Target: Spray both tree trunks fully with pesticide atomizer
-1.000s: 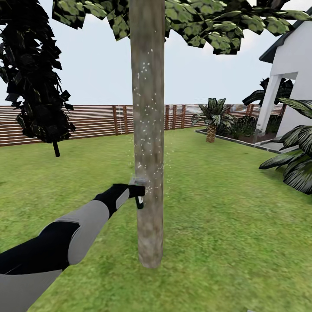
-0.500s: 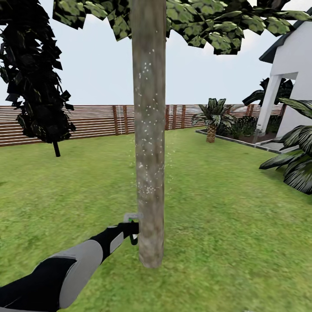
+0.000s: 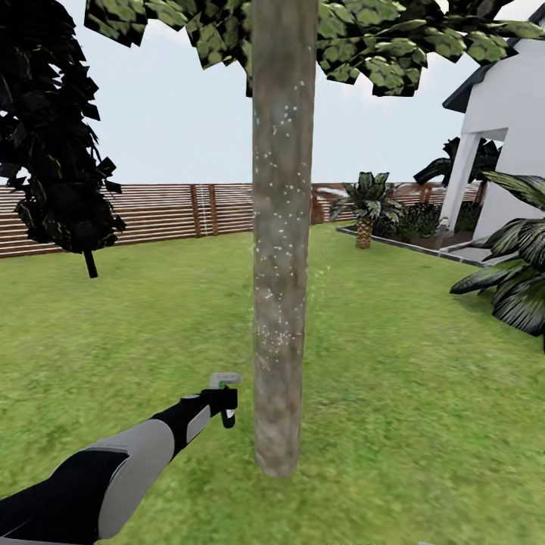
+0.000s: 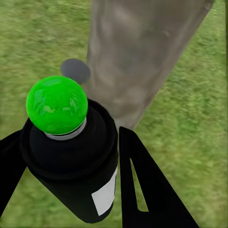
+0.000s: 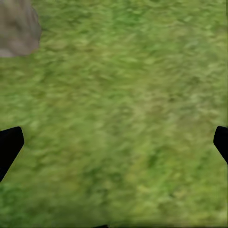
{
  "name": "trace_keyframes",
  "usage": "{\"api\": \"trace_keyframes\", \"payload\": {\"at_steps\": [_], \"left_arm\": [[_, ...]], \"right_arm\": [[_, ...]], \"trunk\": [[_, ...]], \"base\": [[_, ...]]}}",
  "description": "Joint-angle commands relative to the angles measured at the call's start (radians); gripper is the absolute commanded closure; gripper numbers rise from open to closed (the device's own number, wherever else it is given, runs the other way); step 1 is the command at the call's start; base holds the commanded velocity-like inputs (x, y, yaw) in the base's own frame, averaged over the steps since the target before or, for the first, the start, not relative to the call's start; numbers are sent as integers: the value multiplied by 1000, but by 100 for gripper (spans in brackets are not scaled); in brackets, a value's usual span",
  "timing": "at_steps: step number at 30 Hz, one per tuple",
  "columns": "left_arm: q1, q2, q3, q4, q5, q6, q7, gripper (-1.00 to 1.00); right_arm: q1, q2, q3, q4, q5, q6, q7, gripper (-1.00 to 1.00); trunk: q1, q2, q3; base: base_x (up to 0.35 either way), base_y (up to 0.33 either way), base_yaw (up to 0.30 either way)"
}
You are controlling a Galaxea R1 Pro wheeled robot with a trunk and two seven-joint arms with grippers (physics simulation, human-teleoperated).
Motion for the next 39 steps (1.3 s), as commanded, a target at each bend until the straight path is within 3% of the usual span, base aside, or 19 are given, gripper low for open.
{"api": "trace_keyframes", "payload": {"at_steps": [1, 39], "left_arm": [[0, 0, 0, 0, 0, 1, 0, 100], [0, 1, 0, 0, 0, 9, -1, 100]], "right_arm": [[0, -1, 0, 0, 0, 0, 0, -100], [0, -1, 0, 0, 0, 0, 0, -100]], "trunk": [[0, 0, 1], [0, 0, 21]], "base": [[8, 350, -274], [0, 350, -276]]}}
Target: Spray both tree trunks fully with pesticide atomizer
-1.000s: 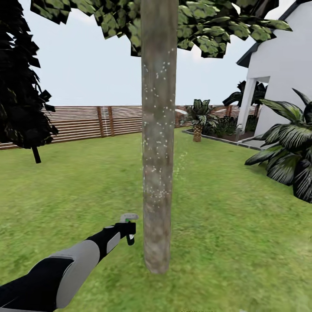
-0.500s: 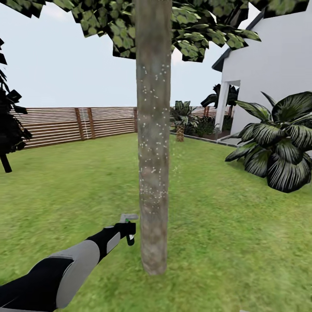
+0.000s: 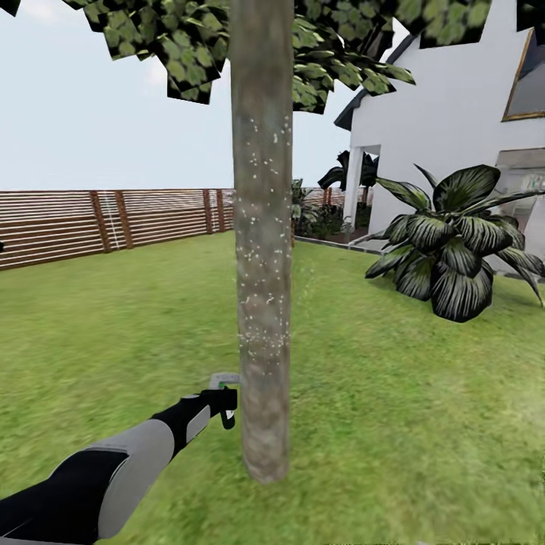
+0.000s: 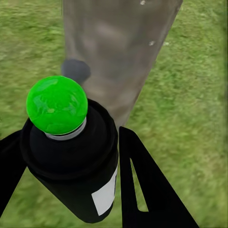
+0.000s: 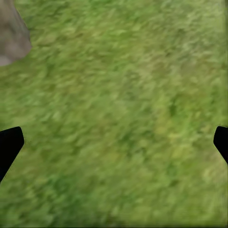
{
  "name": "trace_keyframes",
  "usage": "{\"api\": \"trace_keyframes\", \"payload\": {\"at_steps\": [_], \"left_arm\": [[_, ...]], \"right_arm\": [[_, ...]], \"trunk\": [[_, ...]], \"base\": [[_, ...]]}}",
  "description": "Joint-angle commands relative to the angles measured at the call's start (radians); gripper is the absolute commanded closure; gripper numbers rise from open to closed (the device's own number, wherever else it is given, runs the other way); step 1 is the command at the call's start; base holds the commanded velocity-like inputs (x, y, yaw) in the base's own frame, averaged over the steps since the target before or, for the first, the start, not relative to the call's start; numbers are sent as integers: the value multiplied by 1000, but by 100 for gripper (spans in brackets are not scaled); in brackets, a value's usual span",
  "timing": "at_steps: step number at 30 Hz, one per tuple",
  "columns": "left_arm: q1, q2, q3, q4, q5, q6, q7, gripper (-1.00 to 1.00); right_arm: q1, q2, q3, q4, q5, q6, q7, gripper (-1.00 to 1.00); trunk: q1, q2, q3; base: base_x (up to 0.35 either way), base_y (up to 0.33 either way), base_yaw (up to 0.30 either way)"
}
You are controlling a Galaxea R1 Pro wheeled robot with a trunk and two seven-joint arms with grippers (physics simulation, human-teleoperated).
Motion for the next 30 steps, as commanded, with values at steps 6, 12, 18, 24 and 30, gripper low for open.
{"api": "trace_keyframes", "payload": {"at_steps": [6, 12, 18, 24, 30], "left_arm": [[0, 0, 0, 0, 0, 0, 0, 100], [0, 0, 0, 0, 0, 0, 0, 100], [0, 0, 0, 0, 0, 0, 0, 100], [0, 0, -1, 0, 0, 0, 0, 100], [0, 0, -1, 0, 0, 0, 0, 100]], "right_arm": [[0, 0, 0, 0, 0, 0, 0, -100], [0, 0, 0, 0, 0, 0, 0, -100], [0, 0, 0, 0, 0, 0, 0, -100], [0, 0, 0, 0, 0, 0, 0, -100], [0, 0, 0, 0, 0, 0, 0, -100]], "trunk": [[0, 0, 0], [0, 0, 0], [0, 0, 0], [0, 0, 0], [0, 0, -8]], "base": [[0, 350, -59], [0, 350, -244], [0, 350, -285], [0, 350, -229], [0, 350, -24]]}}
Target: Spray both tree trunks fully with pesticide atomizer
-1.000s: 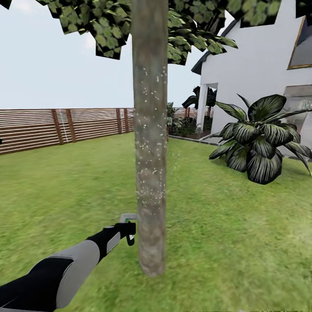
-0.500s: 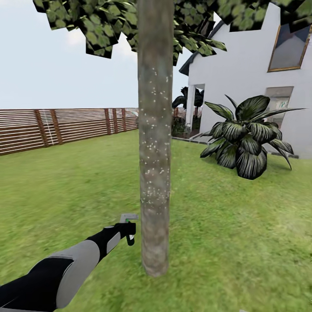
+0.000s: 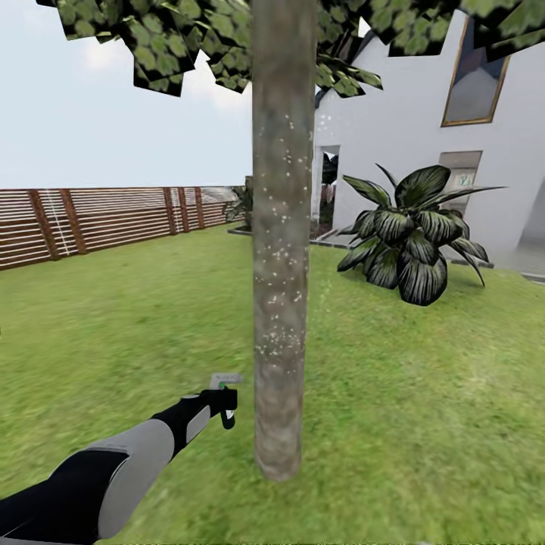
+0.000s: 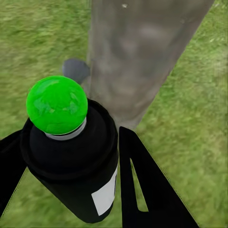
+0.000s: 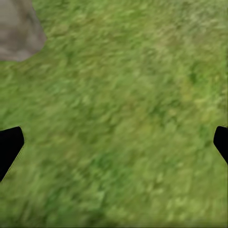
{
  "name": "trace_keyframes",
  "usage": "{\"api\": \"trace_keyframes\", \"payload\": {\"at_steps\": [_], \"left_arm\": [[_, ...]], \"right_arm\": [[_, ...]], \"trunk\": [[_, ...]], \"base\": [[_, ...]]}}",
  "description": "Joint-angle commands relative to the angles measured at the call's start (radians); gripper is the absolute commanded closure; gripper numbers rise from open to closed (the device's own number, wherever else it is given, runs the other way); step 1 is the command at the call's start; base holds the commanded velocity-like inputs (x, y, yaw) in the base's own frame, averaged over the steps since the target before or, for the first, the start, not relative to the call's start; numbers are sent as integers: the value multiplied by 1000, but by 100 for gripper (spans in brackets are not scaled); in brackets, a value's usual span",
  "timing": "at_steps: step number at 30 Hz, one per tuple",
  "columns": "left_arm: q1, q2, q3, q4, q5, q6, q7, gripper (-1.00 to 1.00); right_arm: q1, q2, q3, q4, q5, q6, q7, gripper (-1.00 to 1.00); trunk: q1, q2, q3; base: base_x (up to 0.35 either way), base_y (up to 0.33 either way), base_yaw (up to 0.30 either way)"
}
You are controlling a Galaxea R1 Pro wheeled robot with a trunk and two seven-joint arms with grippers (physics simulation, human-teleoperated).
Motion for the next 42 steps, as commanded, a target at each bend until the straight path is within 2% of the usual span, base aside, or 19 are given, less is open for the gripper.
{"api": "trace_keyframes", "payload": {"at_steps": [1, 9, 19, 25, 28, 34, 42], "left_arm": [[0, 0, 0, 0, 0, 0, 0, 100], [0, 0, 0, 0, 0, -1, 0, 100], [0, -1, -1, 0, 0, -2, -1, 100], [0, -1, -1, 0, 0, -2, -1, 100], [0, -2, -1, 0, 0, -1, -3, 100], [0, -2, -1, 0, -1, 0, -62, 100], [0, -2, -3, 0, -1, -1, -67, 100]], "right_arm": [[0, 0, 0, 0, 0, 0, 0, -100], [0, 0, 0, 0, 0, 0, 0, -100], [0, -1, 0, 0, 0, 0, 0, -100], [0, 1, 0, 0, 1, 0, 0, -100], [7, 12, 1, 0, 3, 1, 0, -100], [13, 26, 1, 0, 3, 2, 1, -100], [14, 26, 0, 0, 3, 1, 2, -100]], "trunk": [[0, 0, -2], [0, 0, -8], [0, 0, -17], [0, 0, -19], [0, 0, -19], [0, 0, -19], [0, 0, -19]], "base": [[0, 350, -3], [0, 350, -28], [0, 350, -242], [0, 350, -84], [0, 350, -251], [0, 350, -294], [19, 350, -300]]}}
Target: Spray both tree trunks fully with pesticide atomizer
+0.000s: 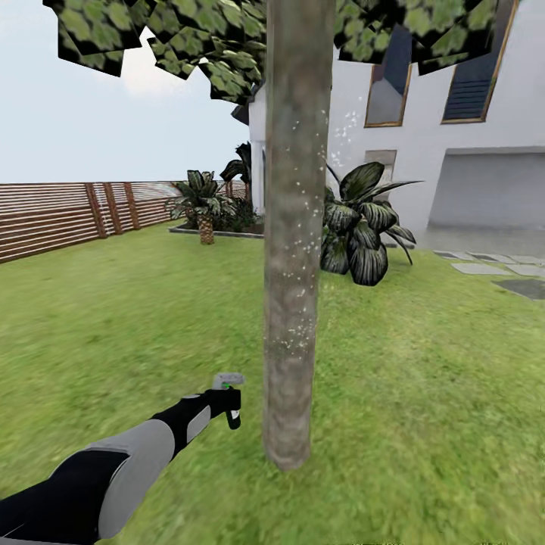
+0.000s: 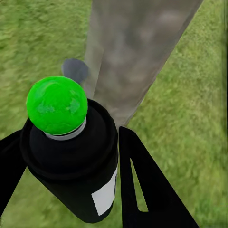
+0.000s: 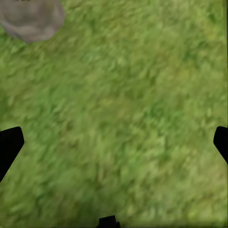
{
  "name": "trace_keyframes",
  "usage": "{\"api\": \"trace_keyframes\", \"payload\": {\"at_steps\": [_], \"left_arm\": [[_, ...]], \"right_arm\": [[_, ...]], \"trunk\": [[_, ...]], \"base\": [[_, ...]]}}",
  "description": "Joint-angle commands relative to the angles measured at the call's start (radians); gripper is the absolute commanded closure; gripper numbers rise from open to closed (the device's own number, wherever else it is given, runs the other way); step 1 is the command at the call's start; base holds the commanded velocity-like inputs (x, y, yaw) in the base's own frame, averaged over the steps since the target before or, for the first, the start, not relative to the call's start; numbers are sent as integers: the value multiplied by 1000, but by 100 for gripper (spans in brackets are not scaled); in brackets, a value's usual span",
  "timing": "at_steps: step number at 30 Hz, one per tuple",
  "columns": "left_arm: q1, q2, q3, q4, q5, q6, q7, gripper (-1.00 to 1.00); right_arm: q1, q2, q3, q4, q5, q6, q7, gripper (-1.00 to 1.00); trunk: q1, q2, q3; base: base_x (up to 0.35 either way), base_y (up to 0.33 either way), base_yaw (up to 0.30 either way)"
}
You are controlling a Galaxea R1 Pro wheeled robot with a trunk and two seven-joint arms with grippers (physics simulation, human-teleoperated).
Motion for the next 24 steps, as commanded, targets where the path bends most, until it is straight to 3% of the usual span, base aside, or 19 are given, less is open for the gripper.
{"api": "trace_keyframes", "payload": {"at_steps": [1, 8, 12, 24], "left_arm": [[0, 0, 0, 0, 0, 0, 0, 100], [0, -1, 0, 0, 0, -6, 0, 100], [0, -1, 0, 0, 0, -8, 0, 100], [0, 0, -2, -10, 2, -29, 4, 100]], "right_arm": [[0, 0, 0, 0, 0, 0, 0, -100], [0, 1, 0, 0, 0, -1, 0, -100], [0, 0, 0, 0, 0, -1, 0, -100], [0, -28, 0, -2, -1, 1, -3, -100]], "trunk": [[0, 0, 0], [0, 0, 0], [0, 0, 0], [0, 0, 0]], "base": [[116, 350, -300], [178, 321, -300], [204, 62, -278], [18, 1, -27]]}}
